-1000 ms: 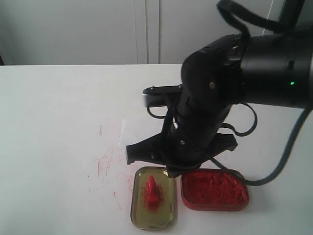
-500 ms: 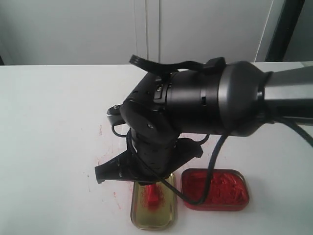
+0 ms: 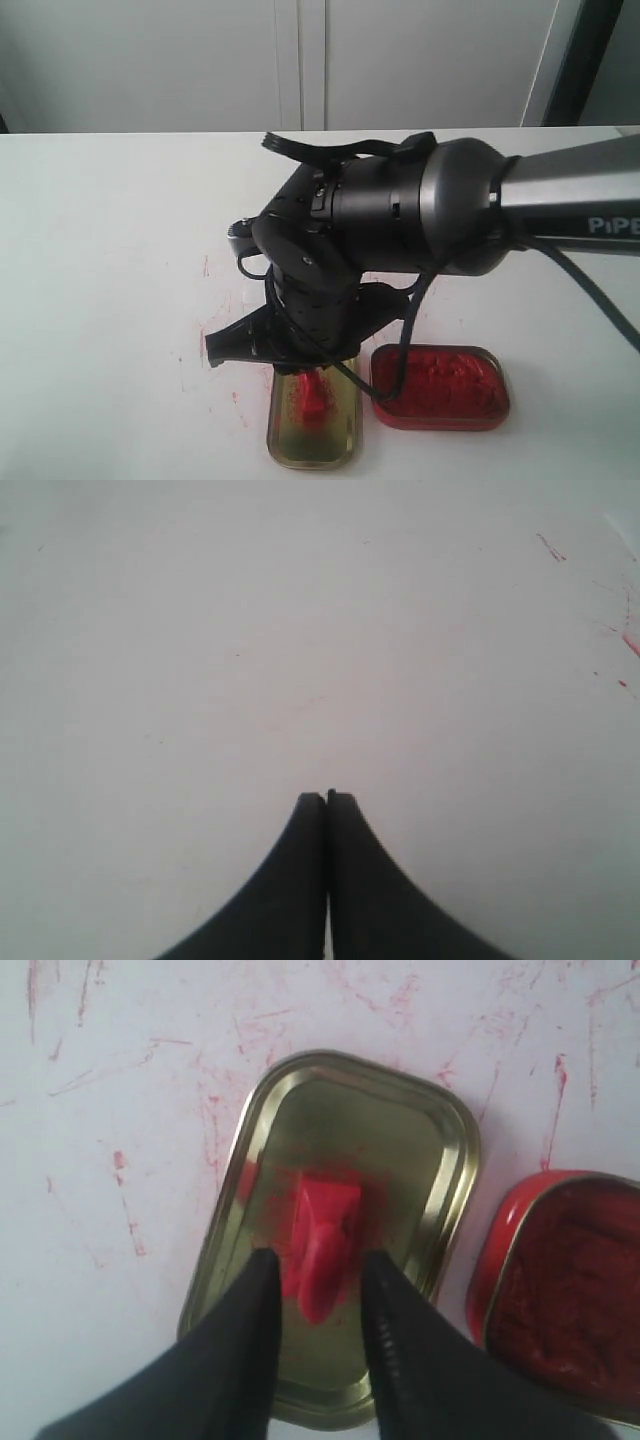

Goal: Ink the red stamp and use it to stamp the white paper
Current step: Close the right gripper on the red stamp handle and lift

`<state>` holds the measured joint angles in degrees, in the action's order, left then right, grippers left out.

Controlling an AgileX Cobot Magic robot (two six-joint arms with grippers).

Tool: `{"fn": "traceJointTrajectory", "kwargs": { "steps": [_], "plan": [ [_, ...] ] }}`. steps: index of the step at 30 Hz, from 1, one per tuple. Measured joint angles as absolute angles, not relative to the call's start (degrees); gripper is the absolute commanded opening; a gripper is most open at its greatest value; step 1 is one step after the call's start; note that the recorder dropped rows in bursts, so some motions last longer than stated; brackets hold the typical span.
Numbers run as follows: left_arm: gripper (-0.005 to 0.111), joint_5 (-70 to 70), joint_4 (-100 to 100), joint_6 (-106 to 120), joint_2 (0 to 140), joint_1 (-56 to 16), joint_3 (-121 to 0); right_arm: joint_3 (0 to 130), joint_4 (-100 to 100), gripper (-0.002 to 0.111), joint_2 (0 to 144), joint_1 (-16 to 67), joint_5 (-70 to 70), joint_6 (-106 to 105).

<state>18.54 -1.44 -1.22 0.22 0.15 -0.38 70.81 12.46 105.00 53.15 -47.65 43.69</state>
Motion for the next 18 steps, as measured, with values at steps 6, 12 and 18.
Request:
{"fn": "traceJointTrajectory", "kwargs": {
  "steps": [6,12,18],
  "plan": [
    [0.000,18.54,-1.44,-1.22,0.22,0.15,-0.38,70.81,11.56,0.028,105.63,52.92,-47.48,42.81],
    [0.000,18.54,-1.44,-1.22,0.22,0.15,-0.38,70.81,11.14,0.028,107.39,52.92,-47.39,42.81],
    [0.000,18.54,-1.44,-1.22,0.22,0.15,-0.38,70.81,10.49,0.028,109.17,52.92,-47.10,42.81]
  ]
}}
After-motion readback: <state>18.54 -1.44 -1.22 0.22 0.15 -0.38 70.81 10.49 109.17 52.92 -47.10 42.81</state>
